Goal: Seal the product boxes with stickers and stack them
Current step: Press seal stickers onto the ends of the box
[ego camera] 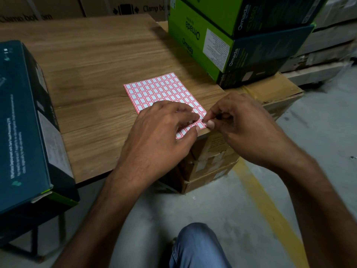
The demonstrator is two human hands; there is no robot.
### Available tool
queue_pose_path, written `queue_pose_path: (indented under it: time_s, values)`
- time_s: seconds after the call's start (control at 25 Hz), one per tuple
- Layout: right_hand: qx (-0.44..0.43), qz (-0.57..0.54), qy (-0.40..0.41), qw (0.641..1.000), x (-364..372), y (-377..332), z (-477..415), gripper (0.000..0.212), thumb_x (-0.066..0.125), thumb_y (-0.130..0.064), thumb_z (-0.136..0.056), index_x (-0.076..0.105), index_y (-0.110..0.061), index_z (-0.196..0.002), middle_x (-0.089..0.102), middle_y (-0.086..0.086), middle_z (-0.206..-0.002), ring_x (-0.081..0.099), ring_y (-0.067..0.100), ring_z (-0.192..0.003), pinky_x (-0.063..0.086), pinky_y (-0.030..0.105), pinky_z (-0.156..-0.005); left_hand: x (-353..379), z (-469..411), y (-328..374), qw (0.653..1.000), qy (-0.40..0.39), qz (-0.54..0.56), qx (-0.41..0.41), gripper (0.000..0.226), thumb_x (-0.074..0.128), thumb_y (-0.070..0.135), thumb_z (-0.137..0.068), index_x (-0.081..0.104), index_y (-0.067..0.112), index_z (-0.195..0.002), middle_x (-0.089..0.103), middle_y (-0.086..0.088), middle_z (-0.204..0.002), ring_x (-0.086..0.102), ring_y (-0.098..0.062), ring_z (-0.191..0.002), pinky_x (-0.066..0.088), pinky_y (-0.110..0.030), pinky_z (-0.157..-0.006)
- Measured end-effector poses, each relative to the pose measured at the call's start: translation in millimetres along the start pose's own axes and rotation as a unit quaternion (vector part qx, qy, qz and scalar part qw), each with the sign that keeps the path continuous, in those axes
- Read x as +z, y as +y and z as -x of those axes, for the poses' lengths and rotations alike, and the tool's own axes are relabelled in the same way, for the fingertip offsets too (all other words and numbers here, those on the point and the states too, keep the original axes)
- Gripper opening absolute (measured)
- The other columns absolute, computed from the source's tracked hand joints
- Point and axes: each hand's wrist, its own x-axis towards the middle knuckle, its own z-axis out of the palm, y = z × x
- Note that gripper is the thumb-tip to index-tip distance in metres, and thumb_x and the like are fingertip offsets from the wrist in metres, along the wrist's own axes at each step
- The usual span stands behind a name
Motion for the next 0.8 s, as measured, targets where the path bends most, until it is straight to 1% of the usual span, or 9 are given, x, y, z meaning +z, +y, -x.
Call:
queue_pose_path:
  time_s: [0.08,0.16,0.28,0.36,0.52,0.64,0.72,0.8]
  values:
    - [-0.011,0.011,0.014,1.0,0.3,2.0,6.1,0.005,0.064,-0.035,-0.099,0.068,-0.037,-0.101,0.055,-0.017,-0.098,0.047,0.011,-0.102,0.04,0.036,-0.084,0.4,-0.2,0.1,1.0,0.001,0.006,0.011,0.038,0.055,0.044,-0.095,0.077,0.032,-0.122,0.071,0.012,-0.129,0.06,-0.018,-0.123,0.049,-0.044,-0.101]
    - [-0.021,0.022,0.021,0.999,0.5,5.3,12.7,0.014,0.061,-0.033,-0.101,0.073,-0.033,-0.109,0.057,-0.017,-0.102,0.047,0.011,-0.104,0.039,0.036,-0.084,1.1,0.9,0.6,1.0,0.001,-0.004,0.026,0.036,0.056,0.042,-0.096,0.078,0.03,-0.121,0.072,0.01,-0.128,0.062,-0.018,-0.121,0.049,-0.045,-0.101]
    - [-0.025,0.028,0.027,0.999,-0.2,10.2,21.8,0.021,0.061,-0.032,-0.101,0.075,-0.033,-0.117,0.059,-0.018,-0.109,0.046,0.011,-0.107,0.039,0.037,-0.084,0.7,5.3,1.7,0.999,0.007,-0.019,0.047,0.037,0.056,0.049,-0.097,0.079,0.031,-0.119,0.073,0.011,-0.127,0.065,-0.018,-0.12,0.049,-0.048,-0.101]
    - [-0.023,0.027,0.032,0.999,-0.1,13.0,28.5,0.02,0.063,-0.033,-0.1,0.075,-0.034,-0.117,0.062,-0.018,-0.111,0.046,0.011,-0.108,0.041,0.039,-0.085,0.6,9.5,3.6,0.998,0.002,-0.02,0.062,0.04,0.056,0.056,-0.096,0.079,0.032,-0.118,0.073,0.012,-0.127,0.066,-0.017,-0.119,0.049,-0.049,-0.1]
    - [-0.029,0.008,0.055,0.998,3.7,15.9,37.0,0.023,0.063,-0.04,-0.097,0.076,-0.032,-0.114,0.067,-0.016,-0.11,0.051,0.012,-0.106,0.046,0.042,-0.084,2.0,12.6,5.1,0.997,0.004,-0.022,0.077,0.039,0.06,0.058,-0.094,0.078,0.033,-0.119,0.073,0.012,-0.127,0.065,-0.018,-0.119,0.05,-0.049,-0.097]
    - [-0.047,0.031,0.07,0.996,6.9,16.6,40.1,0.026,0.066,-0.041,-0.093,0.077,-0.03,-0.114,0.071,-0.01,-0.112,0.052,0.015,-0.107,0.039,0.039,-0.082,3.6,12.6,3.1,0.996,0.005,-0.031,0.087,0.04,0.062,0.059,-0.092,0.078,0.034,-0.118,0.073,0.012,-0.128,0.066,-0.018,-0.118,0.052,-0.05,-0.094]
    - [-0.068,0.06,0.082,0.993,9.0,16.8,41.2,0.024,0.071,-0.036,-0.091,0.078,-0.028,-0.112,0.073,-0.006,-0.112,0.054,0.019,-0.107,0.033,0.037,-0.082,4.2,12.7,2.4,0.996,0.011,-0.027,0.089,0.039,0.063,0.058,-0.092,0.078,0.033,-0.118,0.073,0.011,-0.127,0.067,-0.018,-0.117,0.053,-0.049,-0.093]
    - [-0.083,0.083,0.094,0.989,11.9,17.5,41.6,0.022,0.074,-0.031,-0.089,0.079,-0.026,-0.111,0.074,-0.004,-0.11,0.056,0.022,-0.105,0.032,0.037,-0.081,4.9,12.8,2.2,0.996,0.011,-0.019,0.086,0.039,0.063,0.06,-0.092,0.079,0.034,-0.117,0.073,0.012,-0.128,0.066,-0.017,-0.118,0.053,-0.049,-0.092]
